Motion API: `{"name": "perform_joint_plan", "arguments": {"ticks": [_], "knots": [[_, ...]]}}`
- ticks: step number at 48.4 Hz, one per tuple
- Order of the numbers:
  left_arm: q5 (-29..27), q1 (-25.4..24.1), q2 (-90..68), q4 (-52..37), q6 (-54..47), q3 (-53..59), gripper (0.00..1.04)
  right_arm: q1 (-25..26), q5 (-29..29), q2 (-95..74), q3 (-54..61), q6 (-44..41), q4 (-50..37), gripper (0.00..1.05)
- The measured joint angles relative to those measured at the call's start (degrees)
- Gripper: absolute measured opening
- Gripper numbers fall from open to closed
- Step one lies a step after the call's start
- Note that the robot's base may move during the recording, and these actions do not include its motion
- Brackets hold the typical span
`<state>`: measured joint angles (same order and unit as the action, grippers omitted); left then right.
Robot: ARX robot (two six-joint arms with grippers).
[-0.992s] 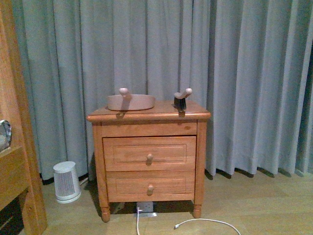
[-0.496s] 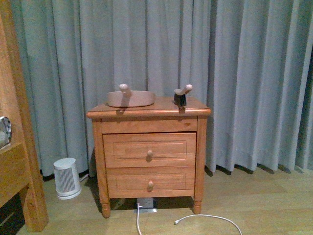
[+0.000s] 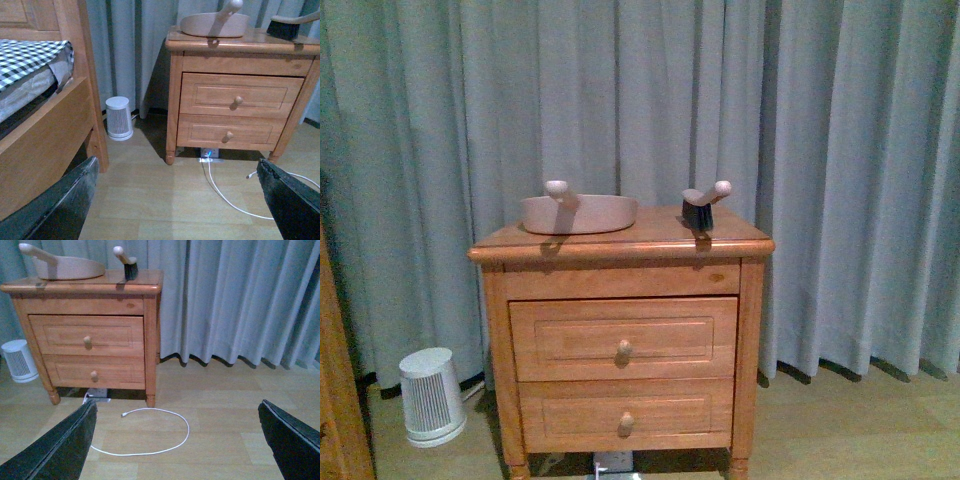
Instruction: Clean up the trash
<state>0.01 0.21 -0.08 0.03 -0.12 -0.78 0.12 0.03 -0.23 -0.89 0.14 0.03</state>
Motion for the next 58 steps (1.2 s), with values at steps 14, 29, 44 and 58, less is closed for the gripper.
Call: {"name": "perform_joint_plan", "arguments": {"ticks": [14, 29, 44, 58], "knots": [[0.07, 0.0, 0.0, 0.0, -0.02, 0.0, 0.97, 0.0, 0.02, 0.0, 0.0, 0.0, 0.0, 0.97], [-0.02, 0.0, -0.02, 0.0, 0.0, 0.0, 0.97, 0.0, -0.02, 0.02, 0.0, 0.0, 0.0, 0.97], [0.02, 0.0, -0.02, 0.0, 0.0, 0.0, 0.97, 0.0, 0.0, 0.02, 0.0, 0.0, 0.0, 0.97], [-0.02, 0.0, -0.02, 0.0, 0.0, 0.0, 0.97, -0.02, 0.0, 0.02, 0.0, 0.0, 0.0, 0.97]]}}
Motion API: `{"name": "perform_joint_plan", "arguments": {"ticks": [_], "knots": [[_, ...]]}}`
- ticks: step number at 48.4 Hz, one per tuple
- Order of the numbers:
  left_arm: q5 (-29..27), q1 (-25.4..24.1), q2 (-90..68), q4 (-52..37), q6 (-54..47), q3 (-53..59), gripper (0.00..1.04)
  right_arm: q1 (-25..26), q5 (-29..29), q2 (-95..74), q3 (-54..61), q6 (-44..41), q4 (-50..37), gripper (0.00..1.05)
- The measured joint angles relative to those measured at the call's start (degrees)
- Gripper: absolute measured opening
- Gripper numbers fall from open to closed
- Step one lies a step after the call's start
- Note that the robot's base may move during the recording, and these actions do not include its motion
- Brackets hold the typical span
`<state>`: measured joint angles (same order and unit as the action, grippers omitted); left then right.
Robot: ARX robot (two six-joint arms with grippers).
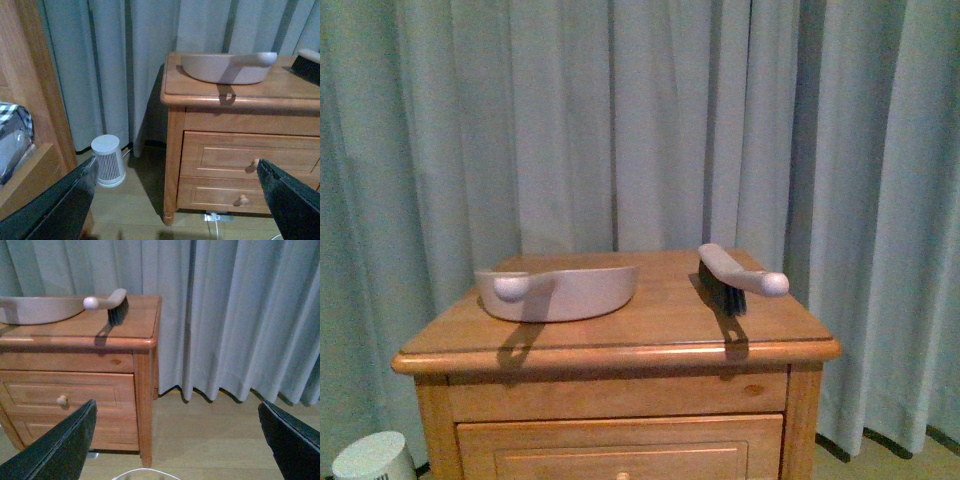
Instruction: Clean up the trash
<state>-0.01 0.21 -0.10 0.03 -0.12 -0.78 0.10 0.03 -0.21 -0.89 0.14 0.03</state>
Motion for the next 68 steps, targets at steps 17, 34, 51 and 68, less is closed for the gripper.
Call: {"name": "perform_joint_plan", "arguments": {"ticks": [17, 34, 51, 68], "knots": [[-0.17, 0.02, -0.04, 0.04, 0.07, 0.0, 0.97, 0.02, 0.0, 0.0, 0.0, 0.02, 0.0, 0.97], [-8.33, 8.02, -42.23, -11.28, -3.56, -18.03, 0.97, 0.02, 0.0, 0.0, 0.0, 0.0, 0.0, 0.97], [-12.22, 18.29, -71.73, -11.5, -11.85, -47.65, 0.97, 0.02, 0.0, 0.0, 0.0, 0.0, 0.0, 0.97], [-13.46, 21.51, -93.85, -0.81, -8.76, -70.82, 0.97, 0.02, 0.0, 0.0, 0.0, 0.02, 0.0, 0.97]]}}
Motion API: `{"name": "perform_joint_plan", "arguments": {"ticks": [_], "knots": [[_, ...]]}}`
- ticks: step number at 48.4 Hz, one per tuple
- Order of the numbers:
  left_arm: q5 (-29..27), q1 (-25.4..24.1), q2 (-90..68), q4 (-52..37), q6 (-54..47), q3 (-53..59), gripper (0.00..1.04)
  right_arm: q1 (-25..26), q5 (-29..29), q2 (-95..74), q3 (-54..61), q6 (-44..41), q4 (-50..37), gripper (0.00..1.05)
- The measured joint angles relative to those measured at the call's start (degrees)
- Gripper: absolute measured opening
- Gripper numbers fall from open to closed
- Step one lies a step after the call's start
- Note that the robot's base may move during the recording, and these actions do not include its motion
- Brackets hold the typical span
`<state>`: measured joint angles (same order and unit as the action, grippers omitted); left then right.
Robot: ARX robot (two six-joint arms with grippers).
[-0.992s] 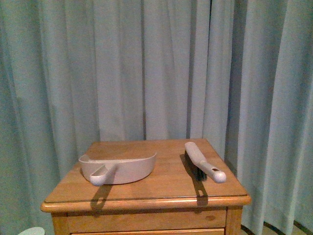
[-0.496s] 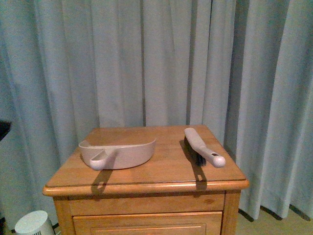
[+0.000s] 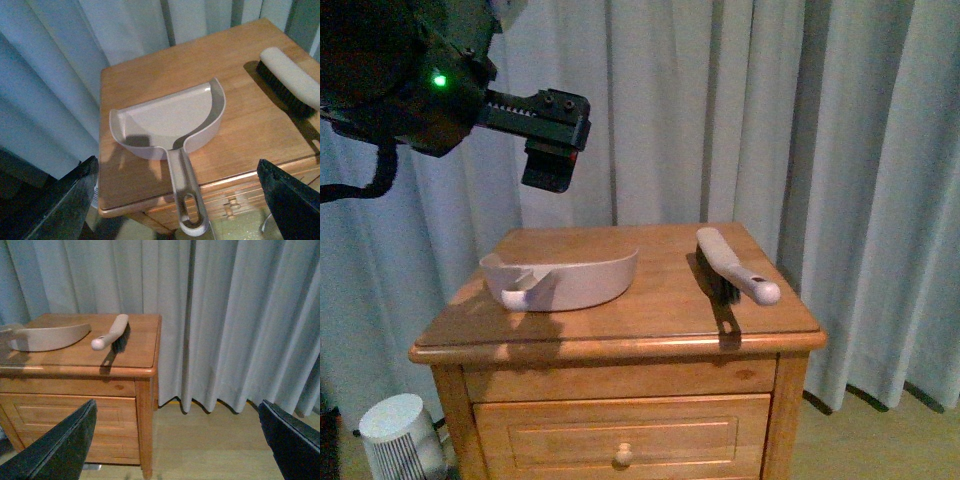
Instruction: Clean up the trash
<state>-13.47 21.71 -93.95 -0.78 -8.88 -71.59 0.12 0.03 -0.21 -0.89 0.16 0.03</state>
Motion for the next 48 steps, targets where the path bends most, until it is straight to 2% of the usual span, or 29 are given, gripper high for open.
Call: {"name": "perform_joint_plan", "arguments": {"ticks": [20, 48], "knots": [[-1.14, -0.61, -14.62, 11.67, 6.86, -11.37, 0.97, 0.0, 0.0, 0.0, 0.0, -0.02, 0.0, 0.97], [-3.69, -0.63, -24.57, 15.12, 7.28, -20.11, 0.97, 0.0, 0.0, 0.0, 0.0, -0.02, 0.0, 0.97]]}}
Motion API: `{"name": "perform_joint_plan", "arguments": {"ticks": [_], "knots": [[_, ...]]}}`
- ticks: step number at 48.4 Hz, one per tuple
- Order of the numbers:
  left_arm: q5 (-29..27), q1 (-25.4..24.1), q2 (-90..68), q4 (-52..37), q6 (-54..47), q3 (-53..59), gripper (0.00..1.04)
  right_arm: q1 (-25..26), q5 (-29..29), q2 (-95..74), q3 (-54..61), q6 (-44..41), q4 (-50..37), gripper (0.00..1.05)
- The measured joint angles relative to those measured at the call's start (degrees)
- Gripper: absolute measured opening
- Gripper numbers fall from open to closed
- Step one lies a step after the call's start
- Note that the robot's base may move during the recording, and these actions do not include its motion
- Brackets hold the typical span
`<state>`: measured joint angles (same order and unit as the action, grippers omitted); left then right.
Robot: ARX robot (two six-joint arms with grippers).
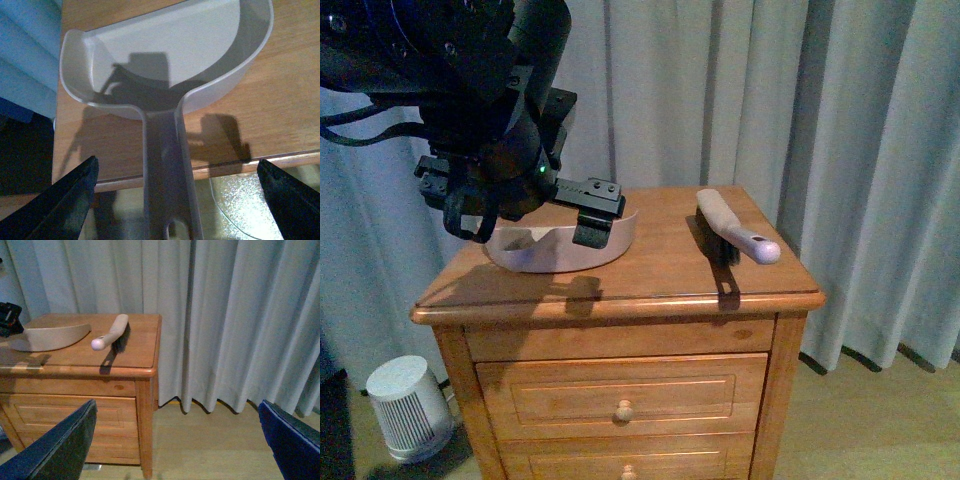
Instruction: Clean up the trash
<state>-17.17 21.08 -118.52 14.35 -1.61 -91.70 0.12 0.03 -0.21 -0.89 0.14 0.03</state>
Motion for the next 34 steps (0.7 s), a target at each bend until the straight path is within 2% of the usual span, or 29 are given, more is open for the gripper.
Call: {"name": "perform_joint_plan", "arguments": {"ticks": [34], "knots": [[0.26, -2.05, -3.34, -0.74, 0.22, 0.13, 0.97, 0.0, 0.0, 0.0, 0.0, 0.0, 0.0, 0.97]]}}
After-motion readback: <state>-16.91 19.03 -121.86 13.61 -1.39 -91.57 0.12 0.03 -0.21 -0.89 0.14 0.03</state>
